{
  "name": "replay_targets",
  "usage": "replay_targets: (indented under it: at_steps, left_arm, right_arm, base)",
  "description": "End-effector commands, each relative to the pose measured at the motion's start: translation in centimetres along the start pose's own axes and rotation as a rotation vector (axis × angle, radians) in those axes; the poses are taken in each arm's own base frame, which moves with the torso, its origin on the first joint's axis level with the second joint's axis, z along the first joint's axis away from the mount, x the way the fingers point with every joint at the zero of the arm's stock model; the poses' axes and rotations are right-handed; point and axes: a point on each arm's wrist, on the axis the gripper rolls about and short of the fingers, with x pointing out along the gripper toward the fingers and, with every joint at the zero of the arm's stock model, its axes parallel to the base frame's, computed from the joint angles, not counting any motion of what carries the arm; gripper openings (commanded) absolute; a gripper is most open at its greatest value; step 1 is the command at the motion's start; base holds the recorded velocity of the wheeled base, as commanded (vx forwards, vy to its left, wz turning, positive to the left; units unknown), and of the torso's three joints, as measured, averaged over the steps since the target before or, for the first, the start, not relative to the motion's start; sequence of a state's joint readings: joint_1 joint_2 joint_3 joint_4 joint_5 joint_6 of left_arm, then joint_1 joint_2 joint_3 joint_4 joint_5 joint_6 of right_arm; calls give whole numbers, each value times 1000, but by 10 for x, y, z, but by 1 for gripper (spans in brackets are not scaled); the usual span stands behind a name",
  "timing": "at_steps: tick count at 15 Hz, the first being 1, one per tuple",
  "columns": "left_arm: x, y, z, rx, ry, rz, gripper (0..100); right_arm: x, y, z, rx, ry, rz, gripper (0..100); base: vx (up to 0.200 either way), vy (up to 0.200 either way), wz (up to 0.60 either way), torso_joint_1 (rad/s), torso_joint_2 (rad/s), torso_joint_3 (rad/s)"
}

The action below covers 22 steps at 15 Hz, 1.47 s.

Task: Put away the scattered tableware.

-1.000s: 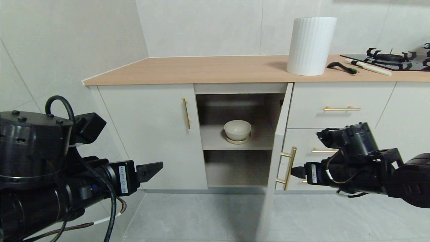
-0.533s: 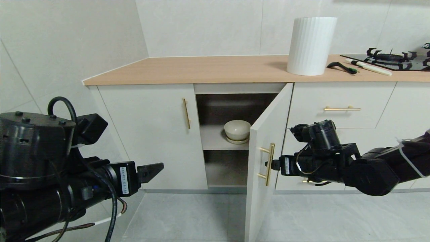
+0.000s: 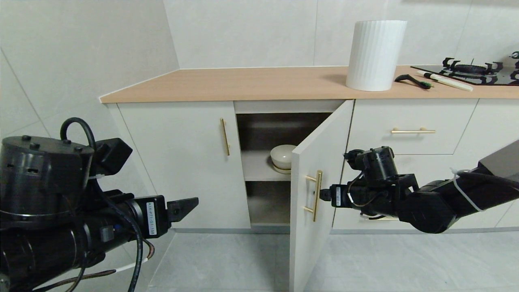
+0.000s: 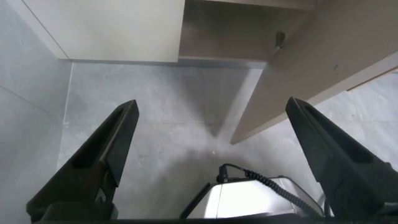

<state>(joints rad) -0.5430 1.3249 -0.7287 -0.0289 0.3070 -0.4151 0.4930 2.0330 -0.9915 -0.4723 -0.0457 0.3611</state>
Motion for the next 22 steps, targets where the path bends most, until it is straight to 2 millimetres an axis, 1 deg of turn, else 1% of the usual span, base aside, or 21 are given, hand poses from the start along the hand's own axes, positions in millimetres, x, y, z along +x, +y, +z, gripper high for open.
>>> replay_targets:
  at_steps: [1, 4, 8, 11, 14, 15, 18, 20, 22]
  left_arm:
    - [3, 0, -1, 2, 8, 5, 100]
    - [2, 0, -2, 8, 15, 5, 100]
    - [3, -1, -2, 8, 15, 5, 100]
    - [7, -2, -2, 12, 25, 8, 100]
    - [8, -2, -2, 11, 26, 10, 100]
    - [8, -2, -2, 10, 24, 11, 100]
    - [7, -2, -2, 9, 20, 9, 100]
    - [7, -2, -2, 9, 20, 9, 100]
    - [7, -2, -1, 5, 13, 7, 100]
  right_arm:
    - [8, -2, -6, 0, 18, -8, 100]
    - [11, -2, -9, 12, 25, -8, 100]
    - [20, 0, -11, 31, -23, 14, 100]
    - [21, 1, -12, 31, -22, 16, 100]
    - [24, 11, -16, 85, -15, 41, 100]
    - [28, 16, -16, 99, -28, 58, 100]
    - [42, 19, -13, 186, -70, 82, 100]
    - [57, 29, -11, 283, -90, 103, 100]
    - [74, 31, -6, 351, -140, 70, 100]
  base:
    - [0, 0, 0, 0, 0, 0]
    - [0, 0, 0, 0, 0, 0]
    - [200, 0, 0, 0, 1, 6]
    - [200, 0, 0, 9, -1, 4]
    - [0, 0, 0, 0, 0, 0]
    - [0, 0, 0, 0, 0, 0]
    - [0, 0, 0, 0, 0, 0]
    - [0, 0, 0, 0, 0, 0]
    - [0, 0, 0, 0, 0, 0]
